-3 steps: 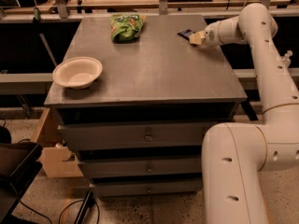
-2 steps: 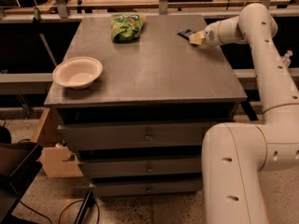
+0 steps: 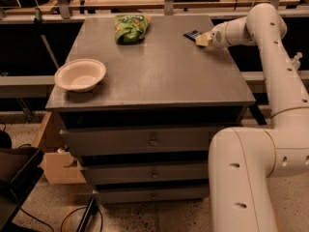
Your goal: Move rxbar blueberry near paper bowl
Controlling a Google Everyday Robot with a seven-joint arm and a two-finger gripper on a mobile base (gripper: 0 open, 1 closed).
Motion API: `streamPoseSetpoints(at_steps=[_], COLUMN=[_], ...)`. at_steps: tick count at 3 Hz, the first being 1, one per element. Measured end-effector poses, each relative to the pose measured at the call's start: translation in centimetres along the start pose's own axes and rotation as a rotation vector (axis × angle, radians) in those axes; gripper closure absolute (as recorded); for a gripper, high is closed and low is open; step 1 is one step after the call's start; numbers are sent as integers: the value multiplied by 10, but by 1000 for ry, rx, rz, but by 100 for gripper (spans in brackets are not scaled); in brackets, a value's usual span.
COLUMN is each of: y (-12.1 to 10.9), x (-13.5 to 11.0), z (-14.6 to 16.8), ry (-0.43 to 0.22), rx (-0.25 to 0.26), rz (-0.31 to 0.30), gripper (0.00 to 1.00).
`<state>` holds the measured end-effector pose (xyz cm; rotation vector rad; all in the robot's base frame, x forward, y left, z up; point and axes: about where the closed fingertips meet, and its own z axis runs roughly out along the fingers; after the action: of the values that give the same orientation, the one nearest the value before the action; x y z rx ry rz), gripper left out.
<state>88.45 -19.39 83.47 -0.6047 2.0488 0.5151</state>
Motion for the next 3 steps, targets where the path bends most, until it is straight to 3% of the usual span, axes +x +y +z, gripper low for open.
streamPoseSetpoints(at_steps=[3], y=[0], x=[0], z=[0], ry=[0], rx=[0], rz=[0], gripper=[100])
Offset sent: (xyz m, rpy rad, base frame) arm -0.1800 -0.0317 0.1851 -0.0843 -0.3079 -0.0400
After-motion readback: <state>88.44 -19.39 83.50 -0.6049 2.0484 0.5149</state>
